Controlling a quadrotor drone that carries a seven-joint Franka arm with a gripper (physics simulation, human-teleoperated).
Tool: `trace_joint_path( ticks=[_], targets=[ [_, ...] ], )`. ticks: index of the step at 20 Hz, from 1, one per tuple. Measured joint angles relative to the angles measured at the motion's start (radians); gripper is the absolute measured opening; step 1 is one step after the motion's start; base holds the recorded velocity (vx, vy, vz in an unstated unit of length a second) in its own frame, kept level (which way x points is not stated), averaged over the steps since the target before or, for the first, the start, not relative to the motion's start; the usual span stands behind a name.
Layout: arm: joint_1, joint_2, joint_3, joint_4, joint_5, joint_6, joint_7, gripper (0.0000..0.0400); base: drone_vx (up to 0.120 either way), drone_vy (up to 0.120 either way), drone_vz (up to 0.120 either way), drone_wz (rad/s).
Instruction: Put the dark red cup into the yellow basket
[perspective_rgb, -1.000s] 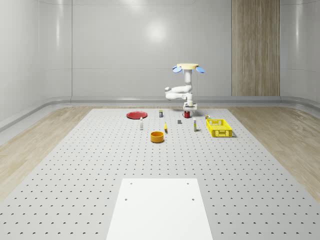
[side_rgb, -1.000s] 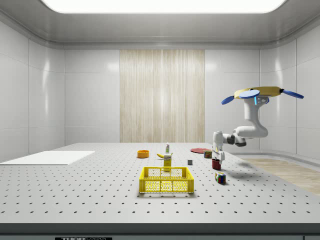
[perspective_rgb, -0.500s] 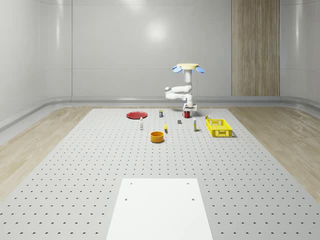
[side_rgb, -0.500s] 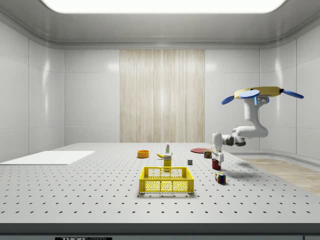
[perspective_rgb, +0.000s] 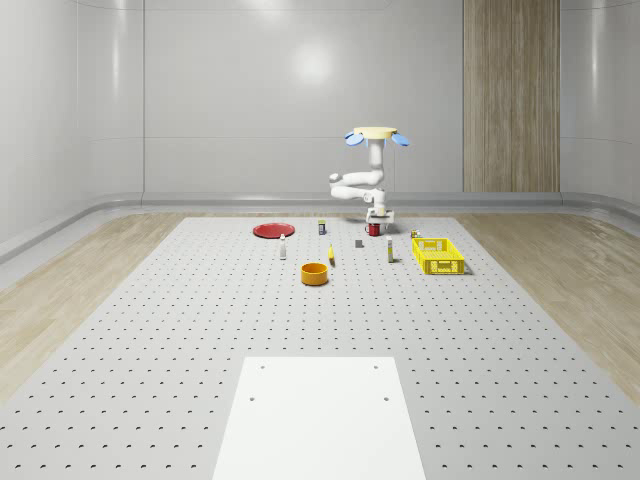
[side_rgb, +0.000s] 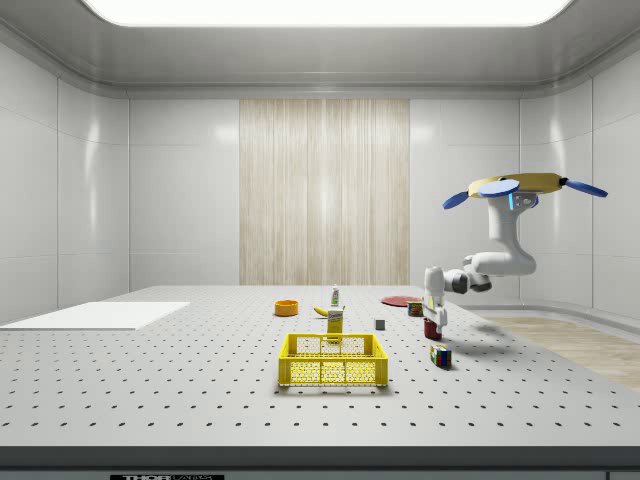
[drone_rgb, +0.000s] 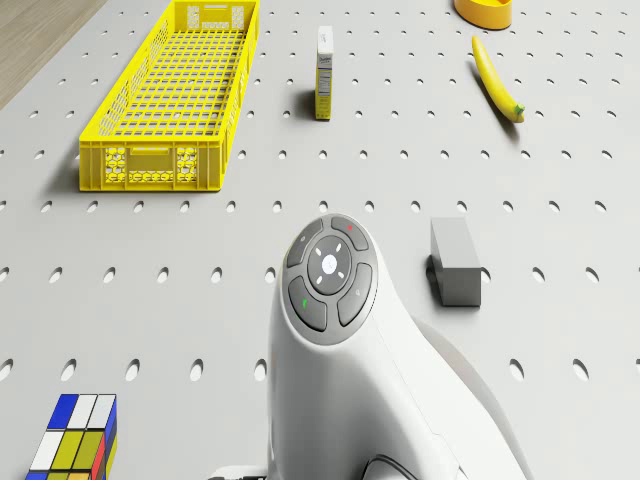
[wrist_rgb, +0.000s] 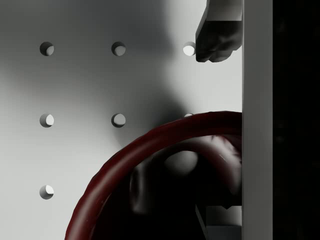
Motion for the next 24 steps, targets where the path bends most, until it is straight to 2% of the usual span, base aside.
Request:
trace_joint_path(
  ticks=[1, 3, 6, 9, 10, 11, 12, 16, 19, 24],
  targets=[
    [-0.001, -0.002, -0.002, 0.001, -0.001, 0.002, 0.000, 0.0242, 0.000, 0.000, 0.000, 0.000],
    [-0.002, -0.005, -0.004, 0.002, -0.002, 0.007, 0.001, 0.0186, 0.000, 0.000, 0.000, 0.000],
    [-0.004, -0.009, -0.005, 0.003, -0.002, 0.012, 0.002, 0.0141, 0.000, 0.000, 0.000, 0.000],
    [-0.006, -0.014, -0.005, 0.004, -0.002, 0.016, 0.016, 0.0132, 0.000, 0.000, 0.000, 0.000],
    [-0.018, -0.016, -0.006, -0.004, -0.006, 0.011, 0.069, 0.0146, 0.000, 0.000, 0.000, 0.000],
    [-0.053, -0.030, -0.001, -0.008, -0.005, 0.014, 0.130, 0.0140, 0.000, 0.000, 0.000, 0.000],
    [-0.059, -0.043, 0.005, -0.006, 0.006, 0.025, 0.126, 0.0130, 0.000, 0.000, 0.000, 0.000],
    [-0.036, -0.050, 0.044, -0.011, 0.051, 0.025, 0.072, 0.0111, 0.000, 0.000, 0.000, 0.000],
    [-0.027, -0.054, 0.087, -0.019, 0.095, 0.015, 0.054, 0.0105, 0.000, 0.000, 0.107, 0.000],
    [-0.021, -0.060, 0.143, -0.027, 0.153, 0.005, 0.041, 0.0101, 0.112, 0.112, 0.120, 0.000]
  ],
)
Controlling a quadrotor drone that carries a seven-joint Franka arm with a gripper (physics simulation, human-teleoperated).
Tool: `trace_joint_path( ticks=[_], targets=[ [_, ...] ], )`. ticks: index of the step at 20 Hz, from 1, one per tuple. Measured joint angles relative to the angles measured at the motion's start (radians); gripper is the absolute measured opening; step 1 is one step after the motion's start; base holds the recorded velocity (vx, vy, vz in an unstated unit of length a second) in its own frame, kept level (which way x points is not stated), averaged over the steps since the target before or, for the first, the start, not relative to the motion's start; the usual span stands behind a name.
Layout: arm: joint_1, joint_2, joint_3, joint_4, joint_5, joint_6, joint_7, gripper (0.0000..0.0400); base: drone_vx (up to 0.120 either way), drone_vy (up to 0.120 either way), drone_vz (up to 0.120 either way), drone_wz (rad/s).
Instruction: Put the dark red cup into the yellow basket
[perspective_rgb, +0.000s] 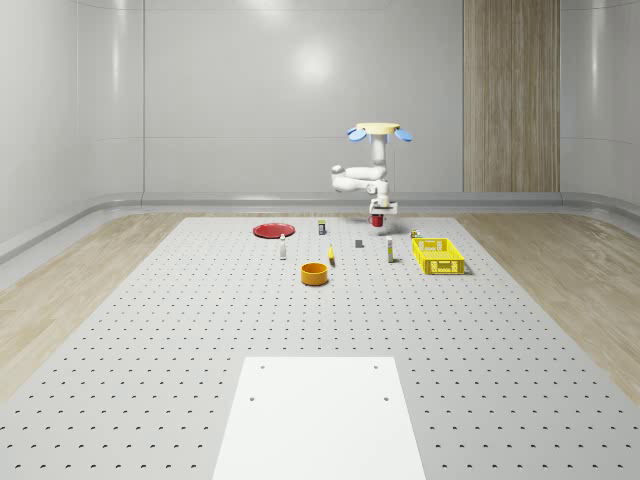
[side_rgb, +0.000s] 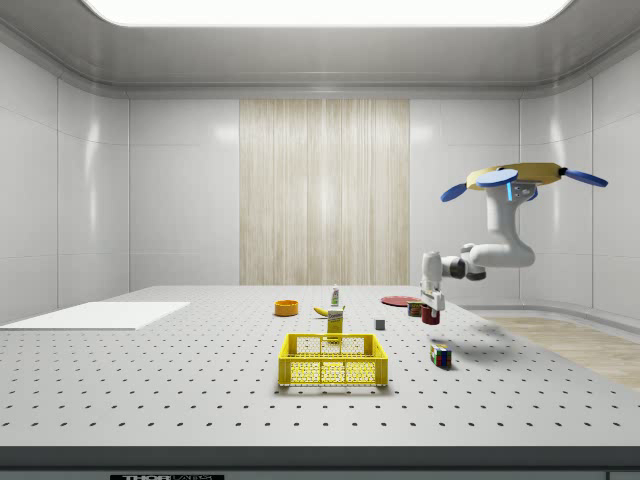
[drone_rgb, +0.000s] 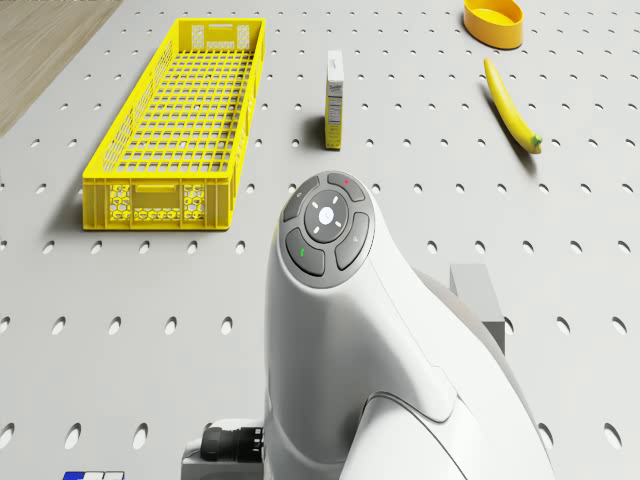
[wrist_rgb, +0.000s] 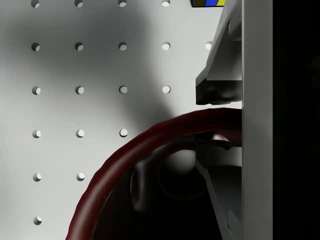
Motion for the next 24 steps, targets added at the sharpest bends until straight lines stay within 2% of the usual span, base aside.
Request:
trace_joint_path(
  ticks=[11, 24],
  targets=[
    [-0.001, -0.023, 0.035, -0.003, 0.041, 0.012, -0.004, 0.0100, 0.120, 0.120, 0.116, 0.000],
    [-0.006, -0.049, 0.041, -0.002, 0.055, 0.035, -0.001, 0.0100, 0.120, 0.120, 0.000, 0.000]
  ],
)
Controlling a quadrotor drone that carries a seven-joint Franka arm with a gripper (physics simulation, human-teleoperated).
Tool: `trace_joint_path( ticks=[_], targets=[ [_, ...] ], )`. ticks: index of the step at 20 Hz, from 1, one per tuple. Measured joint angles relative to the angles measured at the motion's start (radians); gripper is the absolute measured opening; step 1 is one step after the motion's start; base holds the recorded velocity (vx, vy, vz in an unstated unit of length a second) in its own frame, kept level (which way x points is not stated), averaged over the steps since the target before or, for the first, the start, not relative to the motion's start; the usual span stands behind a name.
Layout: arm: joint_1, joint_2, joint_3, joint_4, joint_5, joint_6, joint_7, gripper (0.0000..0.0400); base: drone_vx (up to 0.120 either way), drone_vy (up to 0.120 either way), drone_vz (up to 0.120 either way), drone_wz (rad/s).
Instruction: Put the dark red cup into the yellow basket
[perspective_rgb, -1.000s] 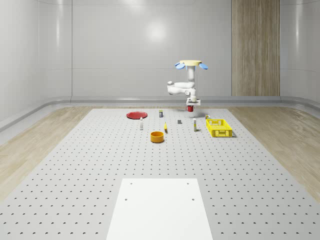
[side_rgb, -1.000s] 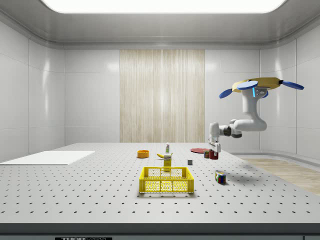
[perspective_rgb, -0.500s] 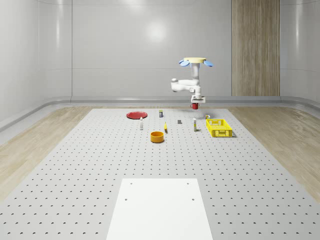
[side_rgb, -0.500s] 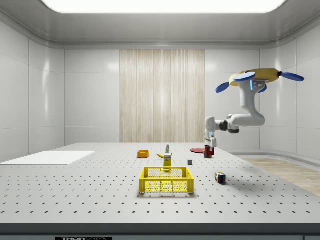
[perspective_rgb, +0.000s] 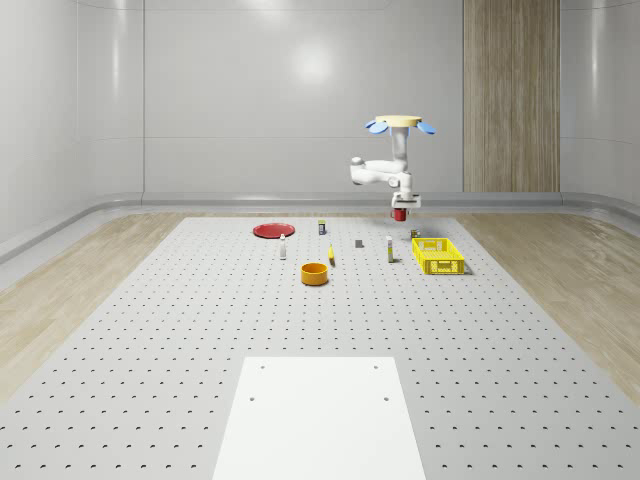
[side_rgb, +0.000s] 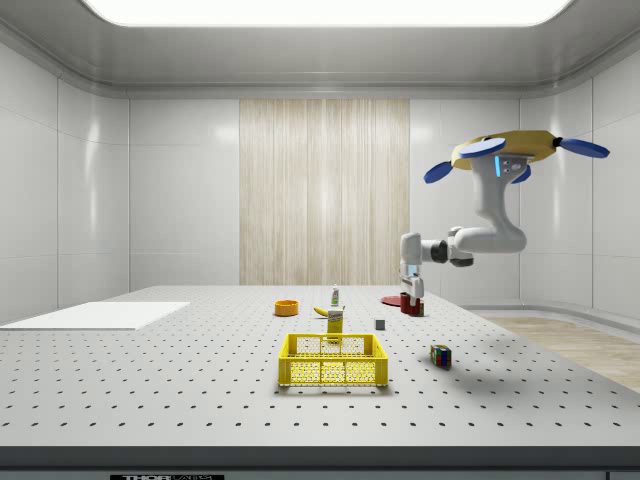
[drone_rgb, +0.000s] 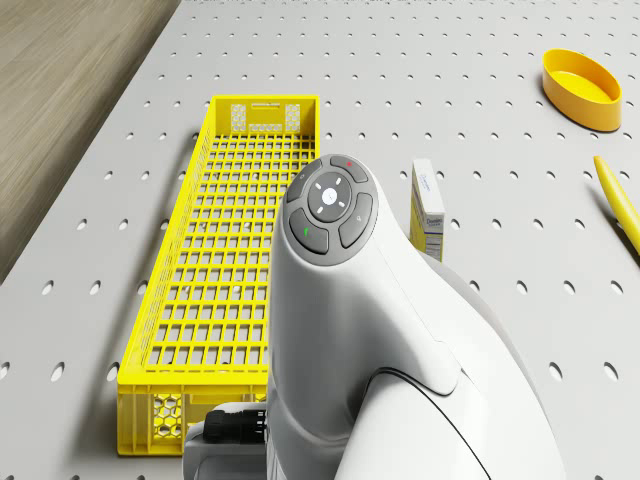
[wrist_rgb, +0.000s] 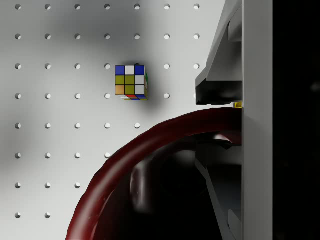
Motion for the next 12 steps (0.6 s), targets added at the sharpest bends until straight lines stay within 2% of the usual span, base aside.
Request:
trace_joint_path(
  ticks=[12],
  targets=[
    [-0.004, -0.020, 0.002, 0.001, 0.008, 0.018, 0.003, 0.0100, 0.120, 0.120, 0.000, 0.000]
  ],
)
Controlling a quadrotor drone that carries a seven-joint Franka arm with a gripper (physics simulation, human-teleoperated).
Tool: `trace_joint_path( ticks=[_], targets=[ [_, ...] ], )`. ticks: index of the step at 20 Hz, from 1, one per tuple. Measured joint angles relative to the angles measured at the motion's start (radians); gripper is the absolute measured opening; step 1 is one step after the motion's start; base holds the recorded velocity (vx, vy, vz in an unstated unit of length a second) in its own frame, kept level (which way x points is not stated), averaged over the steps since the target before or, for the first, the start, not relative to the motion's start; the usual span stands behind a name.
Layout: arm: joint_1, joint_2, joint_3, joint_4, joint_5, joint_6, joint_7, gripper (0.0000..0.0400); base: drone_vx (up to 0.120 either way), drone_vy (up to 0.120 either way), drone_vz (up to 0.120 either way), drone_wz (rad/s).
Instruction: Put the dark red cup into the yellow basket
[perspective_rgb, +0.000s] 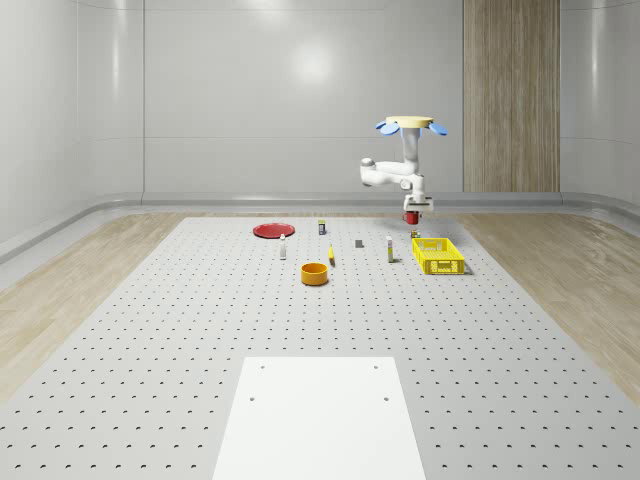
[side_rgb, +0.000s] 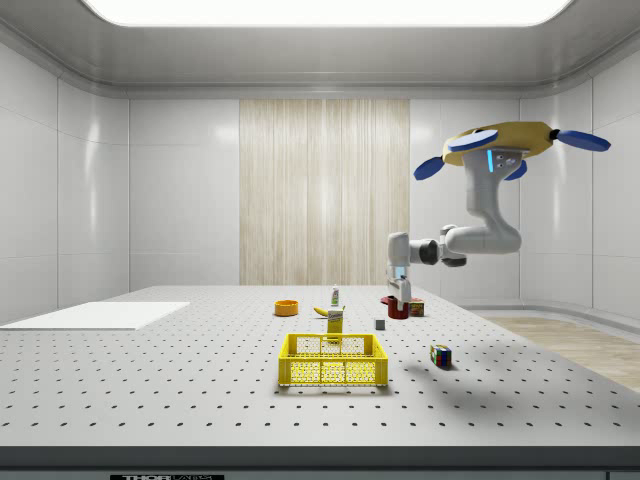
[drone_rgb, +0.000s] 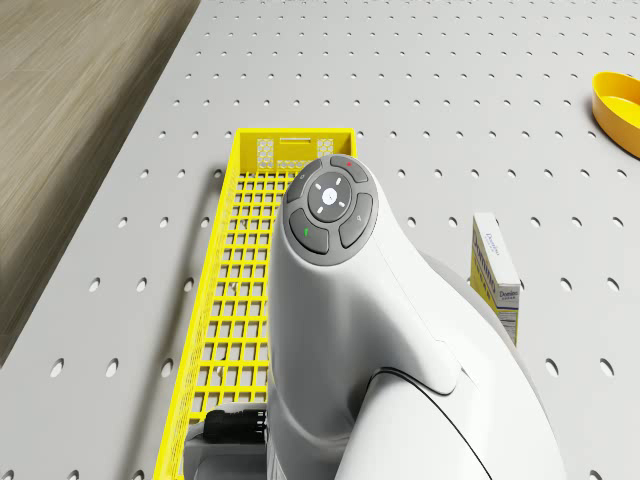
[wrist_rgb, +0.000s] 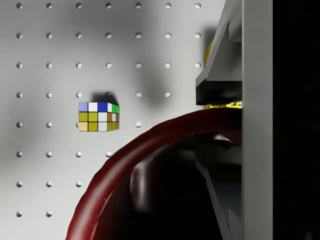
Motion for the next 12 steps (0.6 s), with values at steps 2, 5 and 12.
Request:
trace_joint_path(
  ticks=[2, 5, 12],
  targets=[
    [-0.001, -0.003, 0.000, 0.000, 0.001, 0.003, 0.000, 0.0100, 0.120, 0.120, 0.000, 0.000],
    [-0.001, -0.007, 0.001, 0.000, 0.003, 0.007, 0.001, 0.0100, 0.120, 0.120, 0.000, 0.000],
    [-0.003, -0.016, 0.002, 0.001, 0.007, 0.015, 0.002, 0.0100, 0.120, 0.114, 0.000, 0.000]
  ],
)
